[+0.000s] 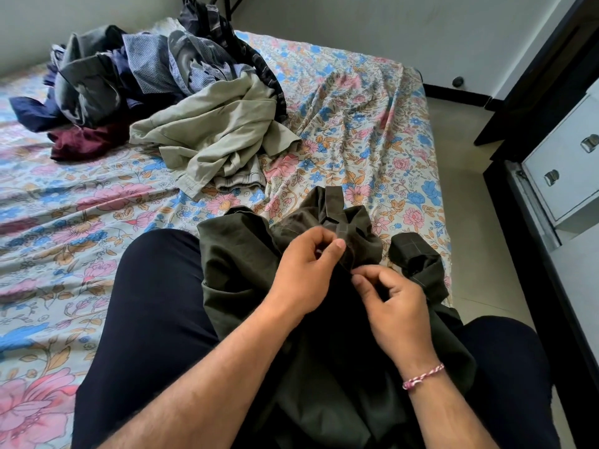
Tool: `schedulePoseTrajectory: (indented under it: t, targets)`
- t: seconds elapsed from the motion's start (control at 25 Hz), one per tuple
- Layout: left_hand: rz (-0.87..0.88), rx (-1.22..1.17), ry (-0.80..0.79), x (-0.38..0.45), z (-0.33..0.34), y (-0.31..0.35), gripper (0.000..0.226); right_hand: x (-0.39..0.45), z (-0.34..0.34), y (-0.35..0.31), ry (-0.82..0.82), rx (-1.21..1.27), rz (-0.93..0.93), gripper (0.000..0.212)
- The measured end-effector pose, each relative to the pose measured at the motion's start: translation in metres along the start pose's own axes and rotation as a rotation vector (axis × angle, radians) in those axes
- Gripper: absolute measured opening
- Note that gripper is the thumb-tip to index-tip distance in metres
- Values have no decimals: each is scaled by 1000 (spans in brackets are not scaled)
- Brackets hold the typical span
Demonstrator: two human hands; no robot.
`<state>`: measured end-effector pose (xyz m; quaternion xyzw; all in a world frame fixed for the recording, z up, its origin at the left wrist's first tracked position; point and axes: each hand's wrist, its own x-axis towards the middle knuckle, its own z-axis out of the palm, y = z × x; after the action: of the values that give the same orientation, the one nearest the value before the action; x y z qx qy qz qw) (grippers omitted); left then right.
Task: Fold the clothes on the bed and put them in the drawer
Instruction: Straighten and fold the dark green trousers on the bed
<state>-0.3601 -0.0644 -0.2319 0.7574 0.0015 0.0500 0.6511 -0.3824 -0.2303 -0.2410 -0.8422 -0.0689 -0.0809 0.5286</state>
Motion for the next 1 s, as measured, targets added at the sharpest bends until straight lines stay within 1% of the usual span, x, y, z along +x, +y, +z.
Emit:
schedulePoseTrajectory:
  t: [0.04, 0.08, 0.12, 0.16, 0.2, 0.24, 0.32, 0.36, 0.4, 0.44, 0.48, 0.52, 0.56, 0.6, 0.64, 0.68, 0.72, 0.76, 0.8, 0.84, 0.88, 0.96, 1.0]
  targets:
    - [131, 239, -88, 7, -13, 9, 14, 5, -9, -3, -30, -8, 13, 13]
    - [243, 453, -215, 17, -28, 21, 14, 13, -21, -4, -91, -20, 21, 11]
    - [319, 633, -356, 30, -44, 32, 17, 23, -36, -5, -171, -30, 30, 7]
    - [353, 763, -490, 44, -61, 44, 20, 34, -53, -6, -261, -36, 39, 5]
    - [347, 824, -607, 60, -77, 54, 19, 45, -68, -9, -344, -32, 51, 14]
    - [313, 822, -706, 75, -91, 62, 16, 57, -83, -11, -433, -17, 69, 21]
    - [225, 765, -837, 106, -112, 78, 10, 83, -102, -21, -586, 16, 123, 18]
    - [217, 759, -846, 124, -118, 85, 10, 97, -105, -29, -599, 59, 146, 14]
    - [255, 802, -796, 144, -121, 92, 8, 116, -104, -33, -511, 109, 179, 13]
    - [335, 894, -667, 165, -121, 101, 10, 137, -101, -37, -345, 131, 178, 13]
    - [453, 1010, -457, 184, -117, 113, 15, 161, -98, -44, -144, 105, 117, 12]
    - [574, 1079, -205, 200, -111, 123, 19, 184, -96, -52, 39, 29, 25, 12]
    - [641, 1070, 22, 207, -104, 135, 23, 205, -94, -61, 207, -91, -75, 16]
    - [670, 1024, 192, 208, -95, 143, 26, 217, -92, -70, 406, -229, -178, 20]
    - [694, 973, 310, 202, -87, 147, 29, 217, -91, -75, 560, -324, -297, 20]
    - [724, 948, 379, 188, -78, 143, 30, 207, -89, -80, 632, -363, -402, 16]
    - [725, 939, 392, 170, -69, 127, 28, 189, -85, -80, 649, -413, -483, 11]
    - [701, 907, 360, 149, -61, 103, 25, 165, -77, -75, 621, -461, -506, 7]
    - [615, 834, 301, 124, -53, 76, 24, 141, -66, -60, 557, -487, -448, 6]
    - [475, 724, 239, 96, -46, 50, 26, 116, -52, -40, 465, -457, -310, 8]
    - [306, 569, 203, 70, -38, 28, 27, 92, -38, -20, 364, -361, -110, 11]
    - [-5, 251, 165, 27, -22, 0, 29, 51, -15, 11, 199, 17, 262, 18]
    - [-95, 147, 159, 11, -13, -6, 27, 33, -6, 18, 151, 243, 398, 16]
